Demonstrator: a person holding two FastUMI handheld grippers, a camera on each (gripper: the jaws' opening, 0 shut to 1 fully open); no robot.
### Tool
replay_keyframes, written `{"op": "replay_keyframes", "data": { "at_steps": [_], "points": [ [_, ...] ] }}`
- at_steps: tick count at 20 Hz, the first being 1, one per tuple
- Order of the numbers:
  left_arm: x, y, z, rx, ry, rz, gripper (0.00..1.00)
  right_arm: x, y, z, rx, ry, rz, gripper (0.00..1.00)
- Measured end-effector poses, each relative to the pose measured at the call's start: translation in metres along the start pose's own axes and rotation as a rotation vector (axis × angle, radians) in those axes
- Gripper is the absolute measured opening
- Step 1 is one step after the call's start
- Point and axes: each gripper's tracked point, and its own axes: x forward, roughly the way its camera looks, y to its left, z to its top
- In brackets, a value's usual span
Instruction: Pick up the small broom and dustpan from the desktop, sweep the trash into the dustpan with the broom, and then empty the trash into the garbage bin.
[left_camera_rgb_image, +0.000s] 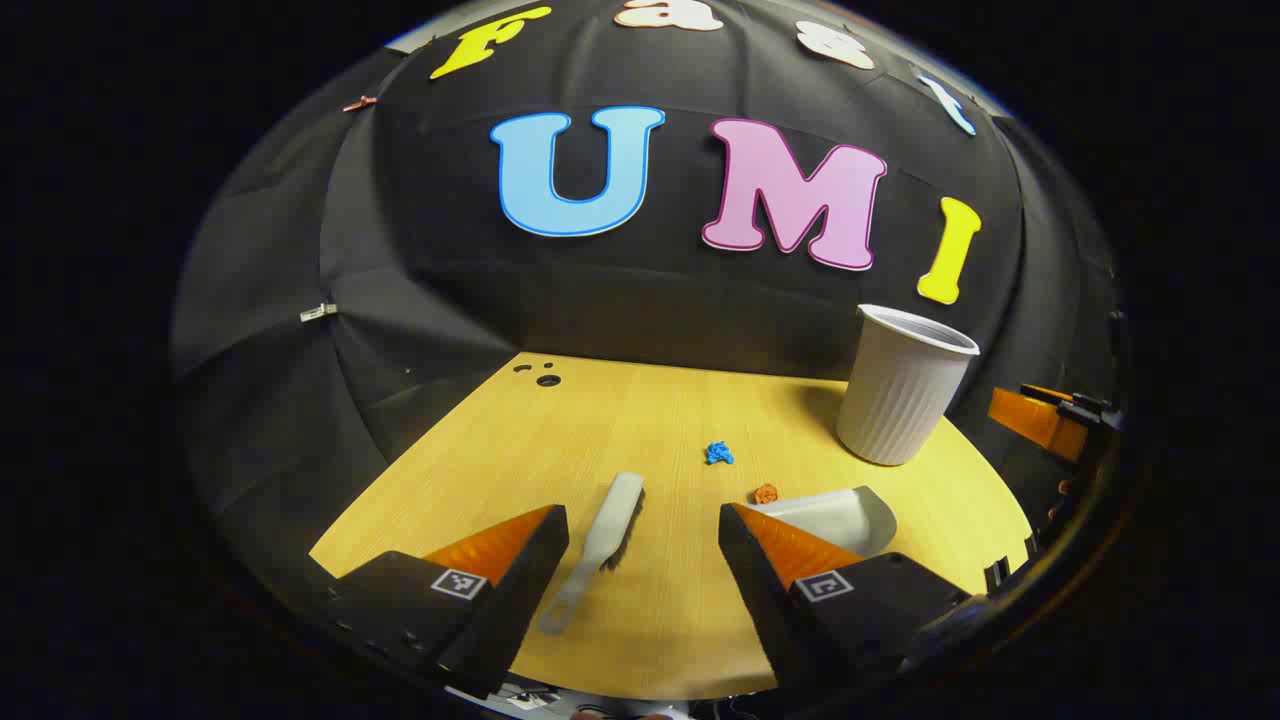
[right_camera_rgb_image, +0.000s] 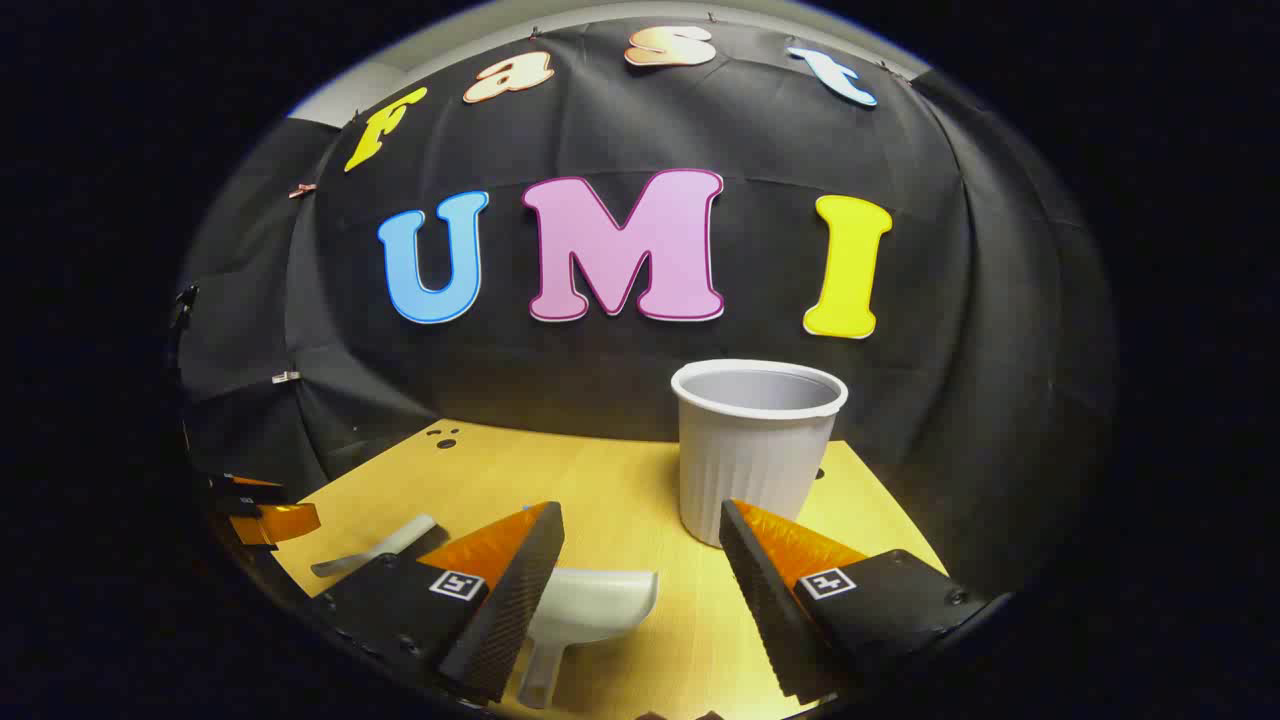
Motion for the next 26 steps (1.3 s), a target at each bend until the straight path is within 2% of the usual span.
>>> {"op": "replay_keyframes", "data": {
  "at_steps": [7,13,18,23,26],
  "points": [
    [0.002,0.015,-0.006,-0.001,0.035,0.007,0.96,-0.011,0.021,-0.017,-0.010,0.057,0.024,0.98],
    [-0.001,0.024,-0.008,-0.018,0.033,0.029,0.95,-0.014,0.038,-0.025,-0.053,0.097,0.090,0.98],
    [0.007,0.038,-0.014,-0.031,0.056,0.050,0.95,-0.006,0.054,-0.045,-0.008,0.176,0.144,0.98],
    [0.035,0.047,-0.040,-0.092,0.203,0.010,0.96,-0.001,0.060,-0.067,-0.005,0.244,0.142,0.98],
    [0.057,0.050,-0.059,-0.080,0.313,-0.004,0.96,-0.003,0.063,-0.085,0.025,0.295,0.130,0.98]
  ]
}}
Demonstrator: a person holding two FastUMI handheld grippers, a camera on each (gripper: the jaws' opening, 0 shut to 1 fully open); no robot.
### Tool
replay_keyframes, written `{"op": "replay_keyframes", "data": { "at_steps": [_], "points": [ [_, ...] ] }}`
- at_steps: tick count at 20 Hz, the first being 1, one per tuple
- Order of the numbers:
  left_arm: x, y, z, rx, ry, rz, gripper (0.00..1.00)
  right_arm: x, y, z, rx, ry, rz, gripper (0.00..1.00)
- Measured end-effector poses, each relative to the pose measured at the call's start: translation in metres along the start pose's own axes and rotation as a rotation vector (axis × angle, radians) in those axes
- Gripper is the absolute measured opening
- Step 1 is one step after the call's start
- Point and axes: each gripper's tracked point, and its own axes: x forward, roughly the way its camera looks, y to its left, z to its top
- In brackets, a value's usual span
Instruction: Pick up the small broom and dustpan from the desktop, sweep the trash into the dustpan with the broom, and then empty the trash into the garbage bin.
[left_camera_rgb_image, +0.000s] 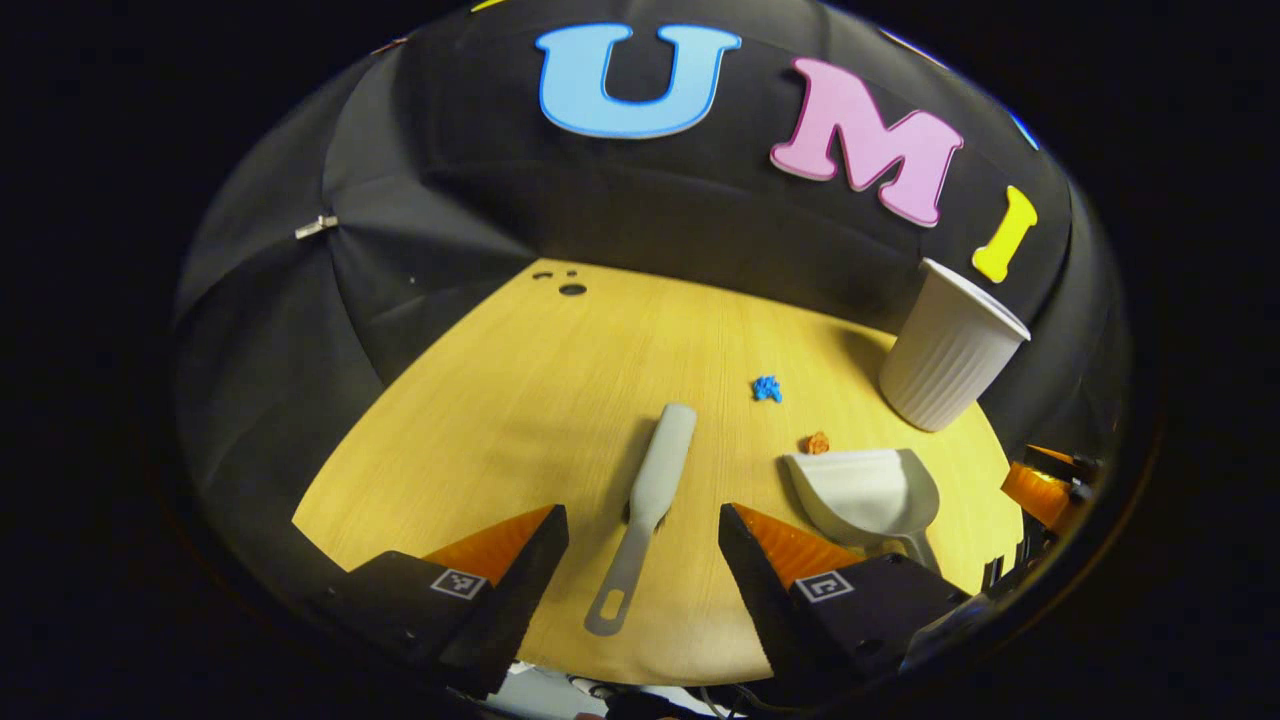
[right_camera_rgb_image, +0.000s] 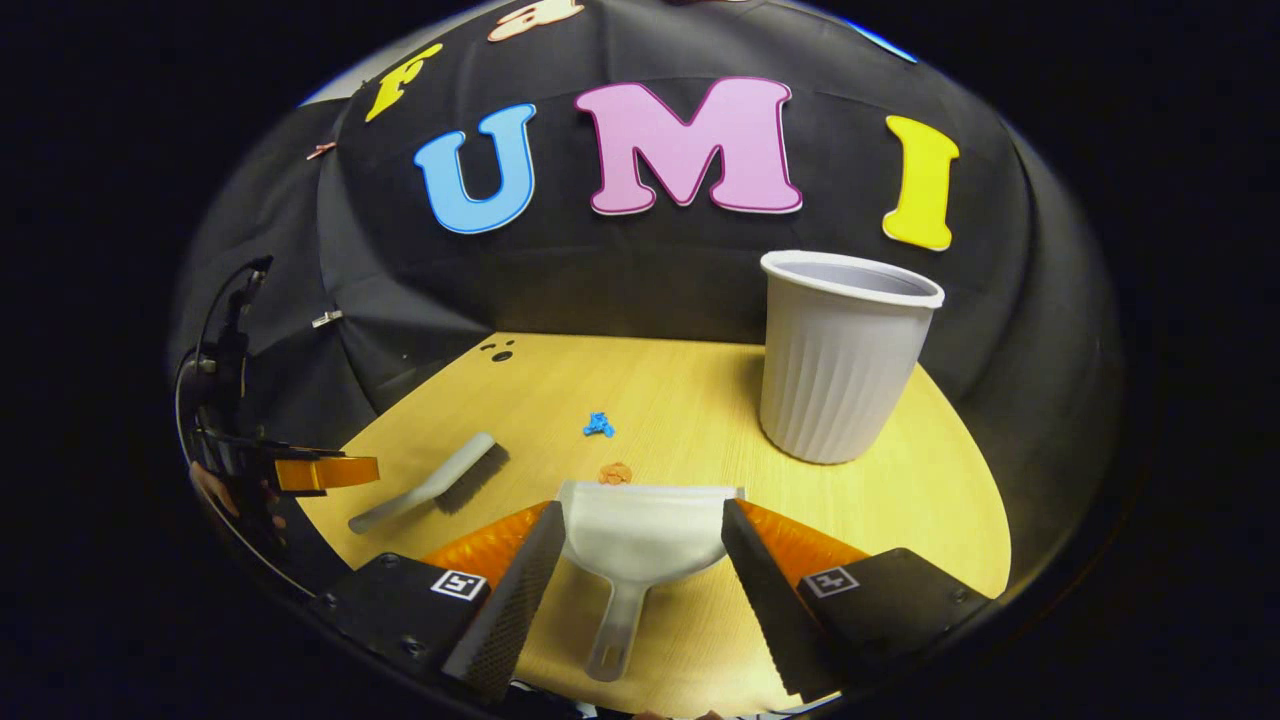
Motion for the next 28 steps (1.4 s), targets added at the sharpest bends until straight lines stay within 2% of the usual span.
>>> {"op": "replay_keyframes", "data": {
  "at_steps": [8,11,16,23,24,26,28],
  "points": [
    [0.069,0.009,-0.046,0.162,0.321,-0.002,0.96,0.003,-0.003,-0.046,0.052,0.114,-0.008,0.99],
    [0.090,0.011,-0.045,0.214,0.352,0.023,0.96,0.002,-0.005,-0.053,0.101,0.126,-0.014,0.98],
    [0.111,0.008,-0.052,0.193,0.408,0.057,0.92,-0.003,-0.008,-0.073,0.141,0.183,-0.027,0.99],
    [0.117,0.007,-0.054,0.164,0.391,0.038,0.60,-0.006,-0.010,-0.086,0.141,0.217,-0.025,0.99],
    [0.116,0.007,-0.053,0.163,0.384,0.036,0.49,-0.006,-0.012,-0.087,0.143,0.221,-0.027,0.99],
    [0.118,0.010,-0.051,0.135,0.342,0.050,0.36,-0.005,-0.015,-0.087,0.143,0.223,-0.035,0.99],
    [0.115,0.010,-0.054,0.084,0.310,0.053,0.30,-0.007,-0.016,-0.089,0.147,0.235,-0.037,0.99]
  ]
}}
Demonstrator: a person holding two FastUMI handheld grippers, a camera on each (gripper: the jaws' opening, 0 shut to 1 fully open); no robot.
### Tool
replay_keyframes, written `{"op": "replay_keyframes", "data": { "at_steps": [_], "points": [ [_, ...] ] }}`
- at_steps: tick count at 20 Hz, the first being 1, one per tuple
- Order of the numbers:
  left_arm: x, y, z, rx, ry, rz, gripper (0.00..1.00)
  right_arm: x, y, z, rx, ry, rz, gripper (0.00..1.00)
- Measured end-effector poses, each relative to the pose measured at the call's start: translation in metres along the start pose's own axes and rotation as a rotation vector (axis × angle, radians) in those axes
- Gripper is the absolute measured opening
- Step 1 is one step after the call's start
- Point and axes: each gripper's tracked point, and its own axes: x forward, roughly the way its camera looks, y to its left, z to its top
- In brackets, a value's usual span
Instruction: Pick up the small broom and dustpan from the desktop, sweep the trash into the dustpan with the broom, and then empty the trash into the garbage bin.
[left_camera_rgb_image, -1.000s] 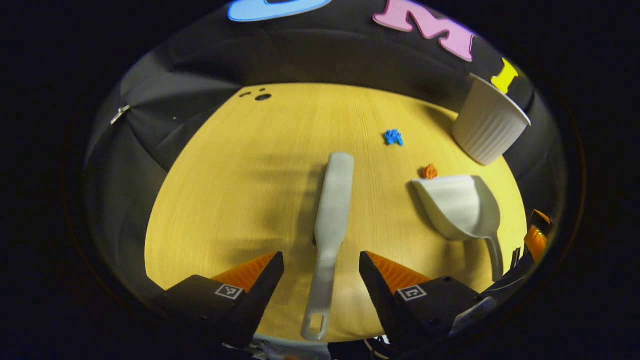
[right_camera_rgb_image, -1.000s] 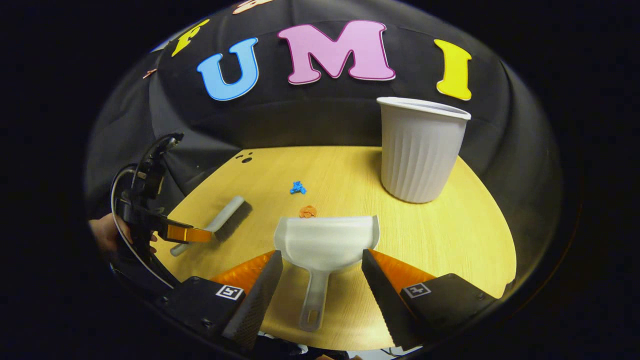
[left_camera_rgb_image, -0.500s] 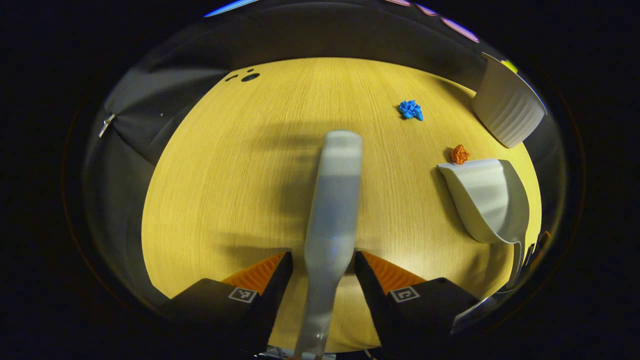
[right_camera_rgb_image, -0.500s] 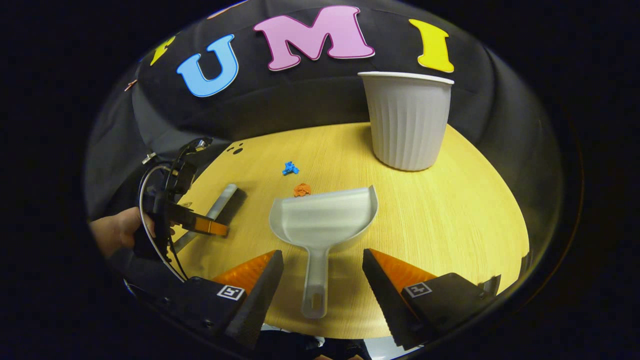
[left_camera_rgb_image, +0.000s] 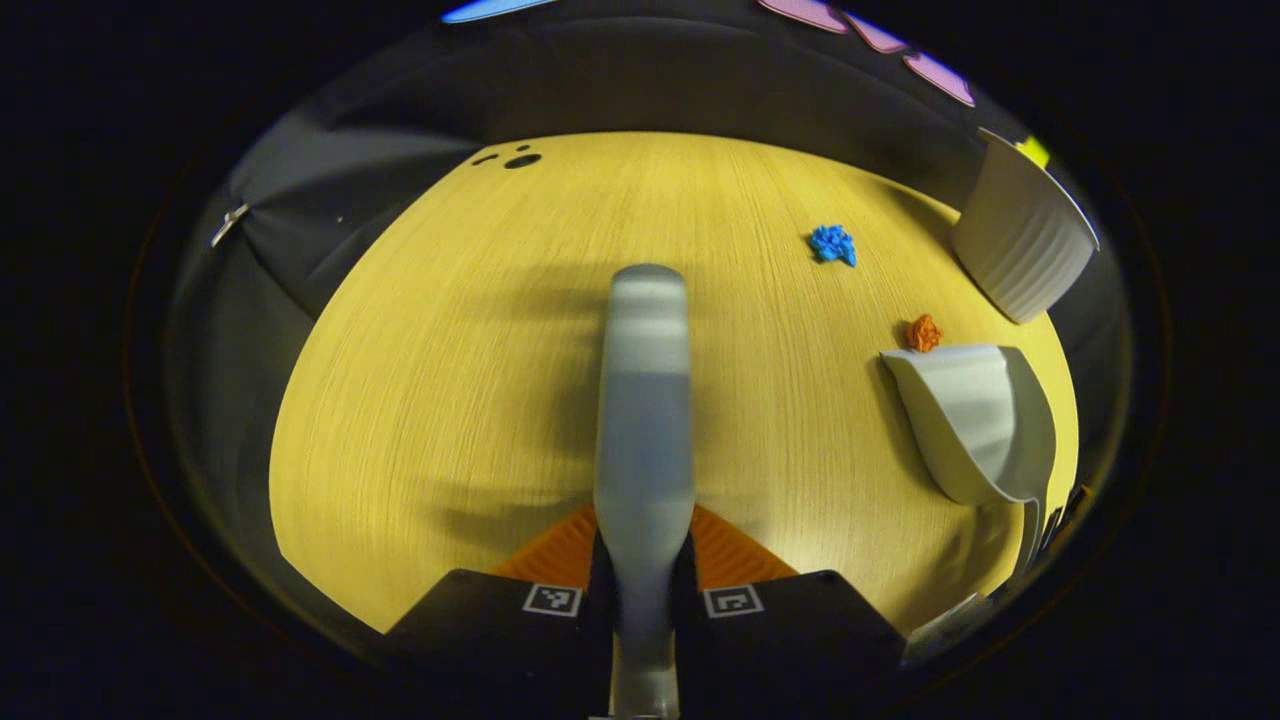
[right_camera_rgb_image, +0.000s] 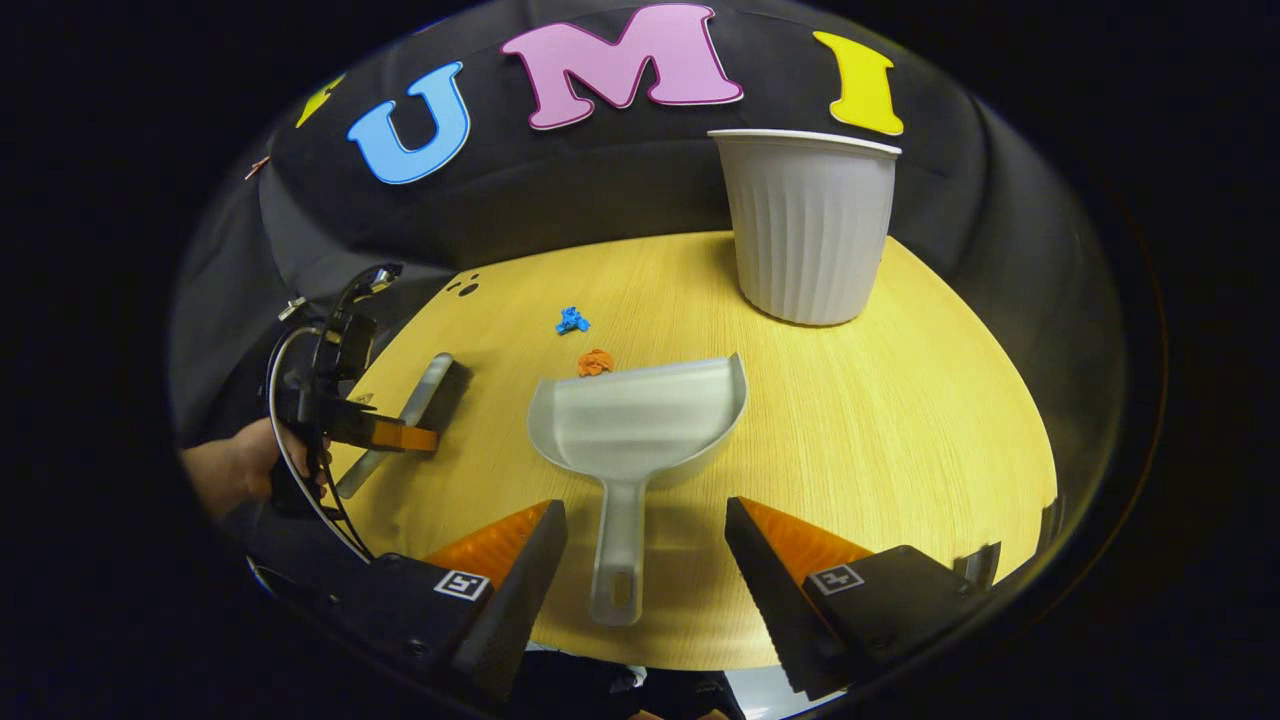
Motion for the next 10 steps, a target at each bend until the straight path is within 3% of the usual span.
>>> {"op": "replay_keyframes", "data": {
  "at_steps": [5,10],
  "points": [
    [-0.013,-0.002,-0.003,-0.034,-0.072,-0.040,0.24,0.005,-0.001,-0.005,0.040,0.045,0.000,0.99],
    [-0.056,-0.005,0.001,-0.067,-0.197,-0.091,0.25,0.021,0.004,-0.015,0.088,0.118,0.022,0.99]
  ]
}}
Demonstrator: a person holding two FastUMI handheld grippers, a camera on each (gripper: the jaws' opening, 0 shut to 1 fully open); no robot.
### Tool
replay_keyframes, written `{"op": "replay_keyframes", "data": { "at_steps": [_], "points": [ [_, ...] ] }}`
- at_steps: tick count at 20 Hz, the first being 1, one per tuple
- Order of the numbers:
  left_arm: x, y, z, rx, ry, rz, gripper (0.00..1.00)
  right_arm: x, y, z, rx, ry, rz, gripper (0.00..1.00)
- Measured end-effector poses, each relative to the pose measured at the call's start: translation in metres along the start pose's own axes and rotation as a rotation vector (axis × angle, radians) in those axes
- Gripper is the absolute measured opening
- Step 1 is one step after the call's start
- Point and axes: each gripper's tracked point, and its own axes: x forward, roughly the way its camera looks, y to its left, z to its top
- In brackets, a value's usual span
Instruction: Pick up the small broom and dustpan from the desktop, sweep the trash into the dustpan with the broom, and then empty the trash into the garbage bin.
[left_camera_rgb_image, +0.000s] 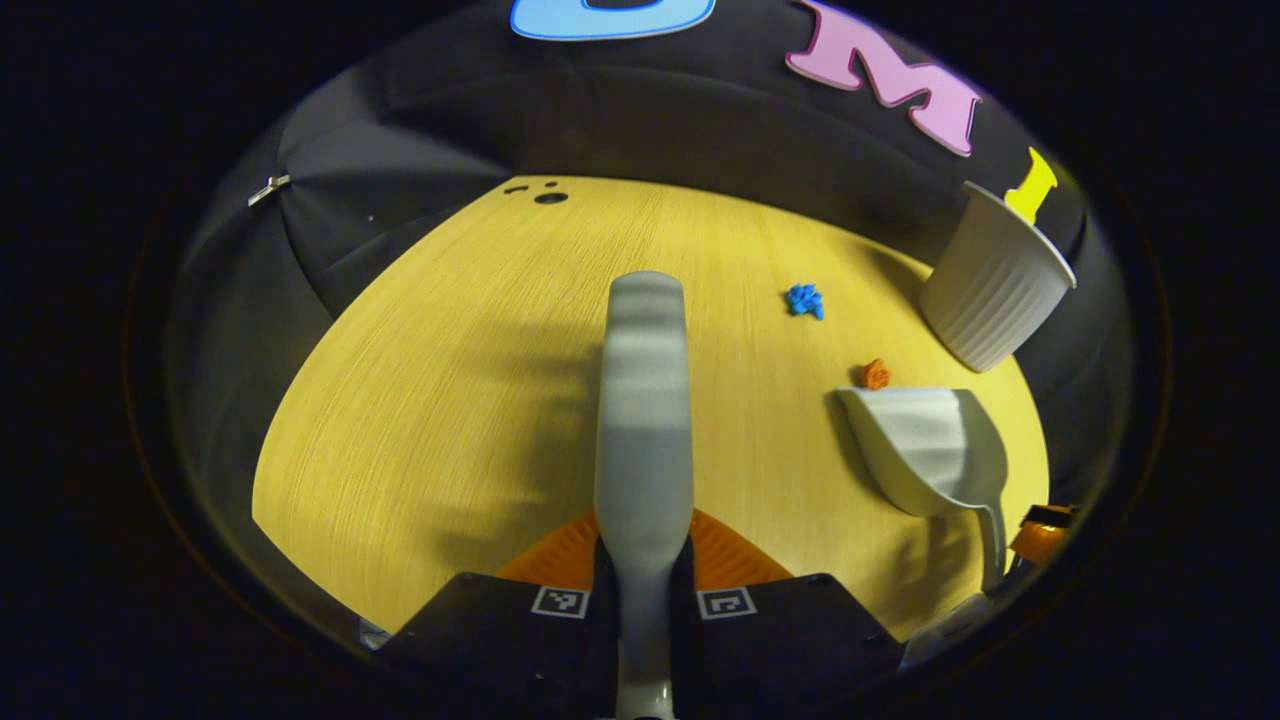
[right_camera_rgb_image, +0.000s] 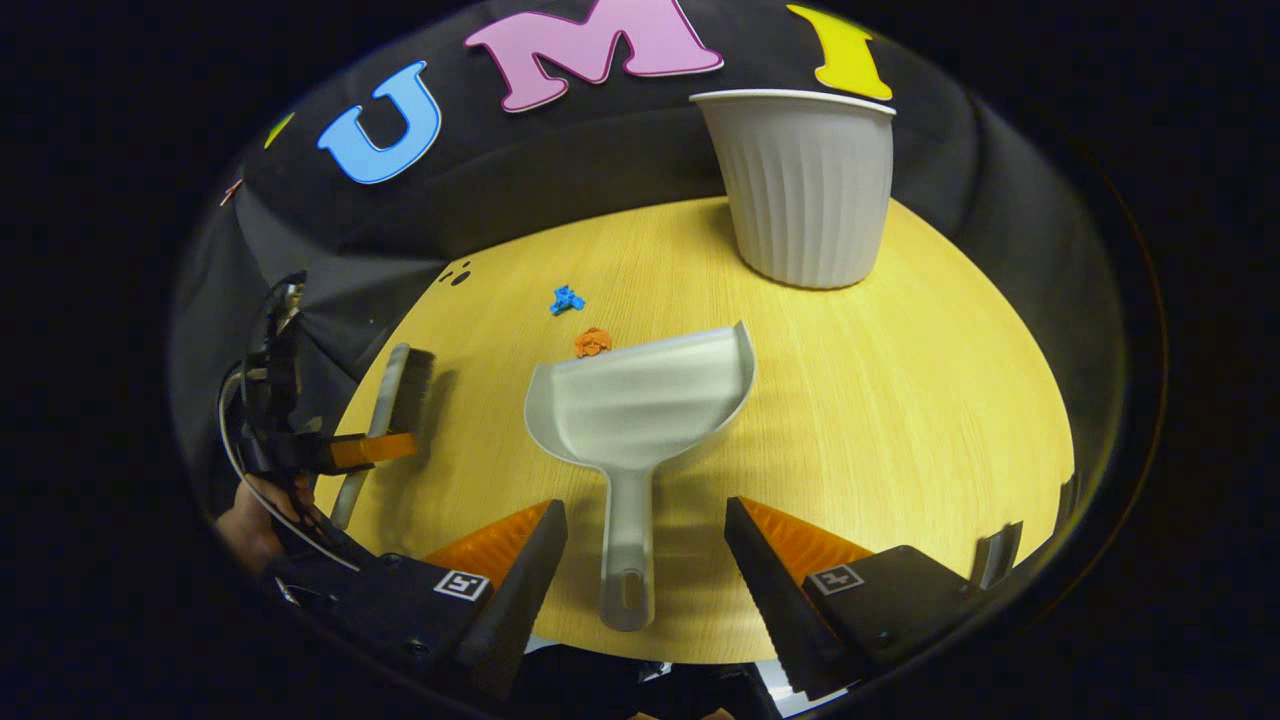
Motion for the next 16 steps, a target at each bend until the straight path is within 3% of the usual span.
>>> {"op": "replay_keyframes", "data": {
  "at_steps": [4,6,10,13,16],
  "points": [
    [-0.035,0.008,-0.009,0.053,-0.038,0.048,0.26,0.023,0.001,-0.011,0.021,0.078,-0.022,0.99],
    [-0.051,0.006,-0.020,0.023,-0.031,0.088,0.25,0.039,0.002,-0.013,0.003,0.109,-0.042,0.99],
    [-0.067,-0.012,-0.050,-0.022,-0.013,0.072,0.25,0.065,0.002,-0.018,0.072,0.164,-0.072,1.00],
    [-0.072,-0.028,-0.061,-0.146,0.013,0.046,0.23,0.076,-0.006,-0.021,0.046,0.184,-0.110,0.99],
    [-0.077,-0.035,-0.057,-0.145,-0.005,0.053,0.25,0.082,-0.005,-0.017,0.007,0.180,-0.127,0.91]
  ]
}}
